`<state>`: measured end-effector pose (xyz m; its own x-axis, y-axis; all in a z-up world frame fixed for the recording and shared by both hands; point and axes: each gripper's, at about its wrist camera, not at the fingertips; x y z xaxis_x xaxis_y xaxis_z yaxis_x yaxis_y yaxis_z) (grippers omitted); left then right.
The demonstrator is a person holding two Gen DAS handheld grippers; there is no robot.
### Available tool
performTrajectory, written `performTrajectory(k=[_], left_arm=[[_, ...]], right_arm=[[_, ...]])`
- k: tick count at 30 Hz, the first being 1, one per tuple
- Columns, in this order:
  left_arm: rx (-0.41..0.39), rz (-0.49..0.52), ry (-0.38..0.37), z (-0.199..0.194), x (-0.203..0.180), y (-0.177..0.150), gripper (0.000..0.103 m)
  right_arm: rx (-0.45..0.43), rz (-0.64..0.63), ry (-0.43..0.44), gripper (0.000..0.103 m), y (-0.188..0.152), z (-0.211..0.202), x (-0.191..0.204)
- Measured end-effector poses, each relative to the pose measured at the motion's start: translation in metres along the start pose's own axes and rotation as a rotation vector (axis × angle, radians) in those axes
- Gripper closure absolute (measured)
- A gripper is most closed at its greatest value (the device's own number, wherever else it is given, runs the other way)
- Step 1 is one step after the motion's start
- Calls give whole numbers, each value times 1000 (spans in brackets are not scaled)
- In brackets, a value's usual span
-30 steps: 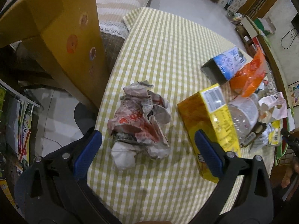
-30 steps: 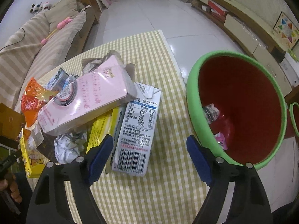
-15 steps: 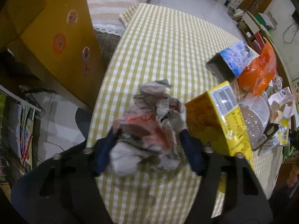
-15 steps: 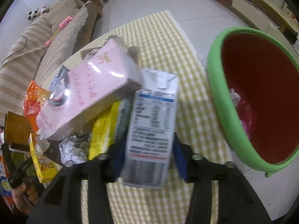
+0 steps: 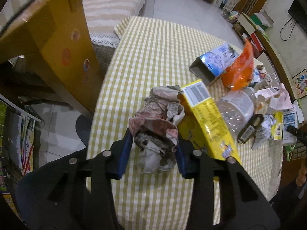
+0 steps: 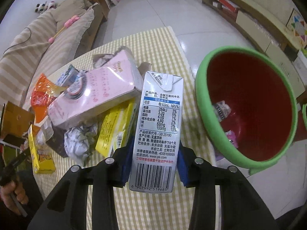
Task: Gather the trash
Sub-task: 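Carry both items over the red bucket and open both tools to drop them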
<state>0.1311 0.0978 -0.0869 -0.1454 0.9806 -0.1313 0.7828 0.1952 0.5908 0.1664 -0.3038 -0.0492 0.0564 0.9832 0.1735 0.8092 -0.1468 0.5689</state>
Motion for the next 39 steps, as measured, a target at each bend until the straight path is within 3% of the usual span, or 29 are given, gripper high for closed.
performTrajectory(k=[9,24,32,39], left_arm=[[-117,6,-9,-55,-16,11,63],[-156,93,-225,-96,-104,22,63],[-139,168,-335,-95,-161,24,63],[-135,259,-482,-90,-235,36,63]], right_arm=[[-69,-38,30,65,-3,-36,11],[-112,-13,39,65,1,-67,-8],[-136,10,7,65,9,-75,-33],[-170,53,-63,65,24,-82,-76]])
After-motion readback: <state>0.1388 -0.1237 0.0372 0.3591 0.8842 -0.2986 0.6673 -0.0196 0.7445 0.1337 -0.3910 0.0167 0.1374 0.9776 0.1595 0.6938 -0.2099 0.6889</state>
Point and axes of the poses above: each gripper's, at about its wrist camera, not at the fingertips, and z roughly the way its jaws point, x to its left, y to its top, and after that the axes turned 13 degrees about -x, right-handed
